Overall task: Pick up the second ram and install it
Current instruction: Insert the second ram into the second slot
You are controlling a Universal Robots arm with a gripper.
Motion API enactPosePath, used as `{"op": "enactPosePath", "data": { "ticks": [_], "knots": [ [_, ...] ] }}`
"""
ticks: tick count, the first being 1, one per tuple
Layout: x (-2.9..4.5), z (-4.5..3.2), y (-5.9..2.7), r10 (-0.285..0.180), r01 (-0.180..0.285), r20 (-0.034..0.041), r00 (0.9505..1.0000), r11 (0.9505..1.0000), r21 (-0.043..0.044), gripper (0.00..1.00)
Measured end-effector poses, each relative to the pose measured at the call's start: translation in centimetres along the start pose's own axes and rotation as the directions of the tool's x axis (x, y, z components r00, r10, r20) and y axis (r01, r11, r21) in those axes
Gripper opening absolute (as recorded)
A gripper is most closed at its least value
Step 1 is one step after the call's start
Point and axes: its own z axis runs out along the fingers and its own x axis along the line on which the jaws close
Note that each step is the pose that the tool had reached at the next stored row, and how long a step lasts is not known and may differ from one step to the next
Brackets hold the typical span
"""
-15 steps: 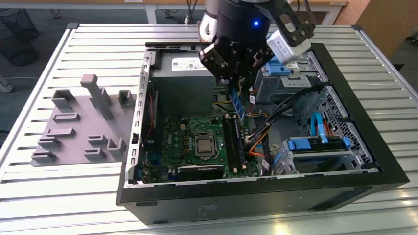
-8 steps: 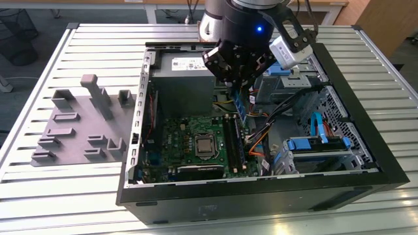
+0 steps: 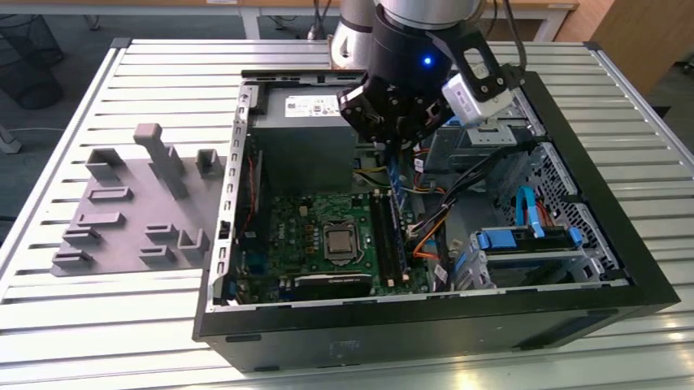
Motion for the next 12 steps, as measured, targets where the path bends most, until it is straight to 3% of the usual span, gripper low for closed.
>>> {"op": "enactPosePath", "data": {
  "ticks": [12],
  "knots": [
    [-0.08, 2.17, 0.05, 0.004, -0.004, -0.0002, 1.0, 1.0, -0.0001, 0.14]
  ]
}}
